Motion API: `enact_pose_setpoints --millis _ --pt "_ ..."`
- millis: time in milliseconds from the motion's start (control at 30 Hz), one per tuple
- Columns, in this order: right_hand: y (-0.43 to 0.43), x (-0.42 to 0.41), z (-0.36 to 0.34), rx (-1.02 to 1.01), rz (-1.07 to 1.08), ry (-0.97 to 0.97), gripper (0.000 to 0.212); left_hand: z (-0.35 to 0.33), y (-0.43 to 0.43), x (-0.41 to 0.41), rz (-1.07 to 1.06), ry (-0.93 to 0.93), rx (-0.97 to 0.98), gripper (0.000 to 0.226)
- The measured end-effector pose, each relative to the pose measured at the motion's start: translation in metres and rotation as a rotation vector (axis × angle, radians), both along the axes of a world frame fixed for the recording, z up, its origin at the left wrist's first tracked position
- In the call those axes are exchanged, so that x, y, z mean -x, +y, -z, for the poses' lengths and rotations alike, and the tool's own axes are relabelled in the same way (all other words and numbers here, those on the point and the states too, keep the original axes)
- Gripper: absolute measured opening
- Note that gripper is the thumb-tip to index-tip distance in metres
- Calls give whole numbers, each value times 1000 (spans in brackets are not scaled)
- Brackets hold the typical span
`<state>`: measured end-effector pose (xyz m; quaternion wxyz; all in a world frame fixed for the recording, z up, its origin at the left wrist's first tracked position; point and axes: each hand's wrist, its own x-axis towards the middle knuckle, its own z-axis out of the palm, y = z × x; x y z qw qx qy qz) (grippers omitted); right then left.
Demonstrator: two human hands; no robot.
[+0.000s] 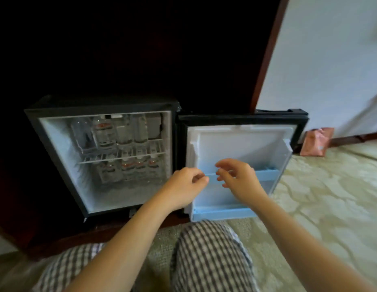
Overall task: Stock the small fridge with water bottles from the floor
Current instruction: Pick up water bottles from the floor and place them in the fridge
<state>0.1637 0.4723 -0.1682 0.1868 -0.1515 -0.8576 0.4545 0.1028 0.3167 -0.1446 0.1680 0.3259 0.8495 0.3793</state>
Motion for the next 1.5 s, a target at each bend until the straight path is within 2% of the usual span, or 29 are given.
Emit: enact_pose_setpoints --millis 167,367,533,633,767,867,1000,1067,1167,1233,1333,1500 --pt "42 -86 21 145 159 38 17 4 44 -69 164 29 -15 22" --pt "87 -195 63 325 394 46 26 38 107 -148 351 -18 28 23" --pt "111 -275 133 399 607 -92 21 91 146 -214 413 -183 29 20" --pt "114 -329 184 389 734 -236 14 132 161 -257 507 -317 135 16" --pt "109 -386 231 320 855 -453 13 185 170 -293 519 -419 262 18" --pt "107 -411 250 146 962 -584 30 213 172 -312 495 -454 318 15" --pt "107 -433 262 82 1136 -629 48 235 170 -326 463 -424 401 23" --pt "112 -442 268 65 1145 -714 55 246 168 -327 507 -368 493 25" --pt "123 -451 276 183 1093 -780 57 258 166 -325 530 -297 579 25" --pt "130 -454 278 214 1059 -829 51 261 168 -325 522 -284 596 25" --pt "141 -453 276 136 1009 -917 37 259 170 -329 558 -307 592 24" --pt "149 -447 269 155 935 -905 34 255 168 -331 658 -336 644 26"
